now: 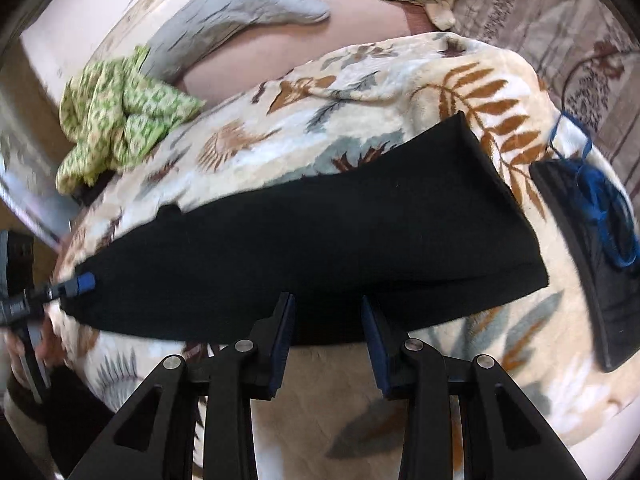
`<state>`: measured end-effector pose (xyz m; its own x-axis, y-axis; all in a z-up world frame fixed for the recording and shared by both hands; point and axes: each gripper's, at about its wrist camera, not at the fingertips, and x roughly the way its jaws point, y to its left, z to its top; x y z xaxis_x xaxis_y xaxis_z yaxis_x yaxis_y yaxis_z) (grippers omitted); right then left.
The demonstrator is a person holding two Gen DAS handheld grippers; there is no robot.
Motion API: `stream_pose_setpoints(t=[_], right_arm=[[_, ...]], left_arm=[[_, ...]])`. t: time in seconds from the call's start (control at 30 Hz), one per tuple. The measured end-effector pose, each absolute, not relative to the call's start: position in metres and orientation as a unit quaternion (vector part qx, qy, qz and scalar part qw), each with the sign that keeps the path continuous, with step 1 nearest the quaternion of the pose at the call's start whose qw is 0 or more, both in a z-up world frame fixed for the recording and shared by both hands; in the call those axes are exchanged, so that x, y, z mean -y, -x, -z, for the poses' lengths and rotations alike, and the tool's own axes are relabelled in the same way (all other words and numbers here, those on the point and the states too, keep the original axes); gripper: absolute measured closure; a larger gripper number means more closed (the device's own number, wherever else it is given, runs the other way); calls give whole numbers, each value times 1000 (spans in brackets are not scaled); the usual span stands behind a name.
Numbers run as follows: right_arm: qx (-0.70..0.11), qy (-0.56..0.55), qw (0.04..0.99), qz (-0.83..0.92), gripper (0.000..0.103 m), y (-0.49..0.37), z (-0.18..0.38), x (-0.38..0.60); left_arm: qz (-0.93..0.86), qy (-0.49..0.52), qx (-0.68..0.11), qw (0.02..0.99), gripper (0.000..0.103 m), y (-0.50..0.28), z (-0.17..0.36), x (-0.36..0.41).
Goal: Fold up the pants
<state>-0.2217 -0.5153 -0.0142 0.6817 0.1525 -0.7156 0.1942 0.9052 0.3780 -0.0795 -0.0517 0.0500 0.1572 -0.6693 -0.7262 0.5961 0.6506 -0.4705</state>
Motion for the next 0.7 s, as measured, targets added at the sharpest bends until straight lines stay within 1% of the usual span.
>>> stream_pose_setpoints(t=[0.07,0.17,0.27,0.3,0.33,0.37,0.4,0.6,0.7], right_arm=[[-389,-244,888,10,67,220,15,519],[-375,-274,886,5,58,219,16,523],[-373,-272,887,7,57,213,19,520],[-374,-262,890,11,61,210,20,517],[-374,-253,892,13,68,209,19,516],[-375,-243,894,15,93,209,18,515],[-373,-242,896,14,99,210,17,515],[-355,-230,906,-2,99,232,-4,514],[-372,-230,899,3,99,233,6,517]], left_arm=[[416,37,-498,760,25,79,-50,51],[416,36,-498,760,25,79,-50,51],[415,33,-499,760,25,80,-50,53],[415,31,-498,760,26,81,-51,53],[414,30,-498,761,25,81,-51,53],[414,31,-498,762,25,81,-51,54],[413,32,-498,762,25,80,-51,53],[412,40,-496,763,25,79,-52,51],[415,39,-493,764,25,78,-54,51]])
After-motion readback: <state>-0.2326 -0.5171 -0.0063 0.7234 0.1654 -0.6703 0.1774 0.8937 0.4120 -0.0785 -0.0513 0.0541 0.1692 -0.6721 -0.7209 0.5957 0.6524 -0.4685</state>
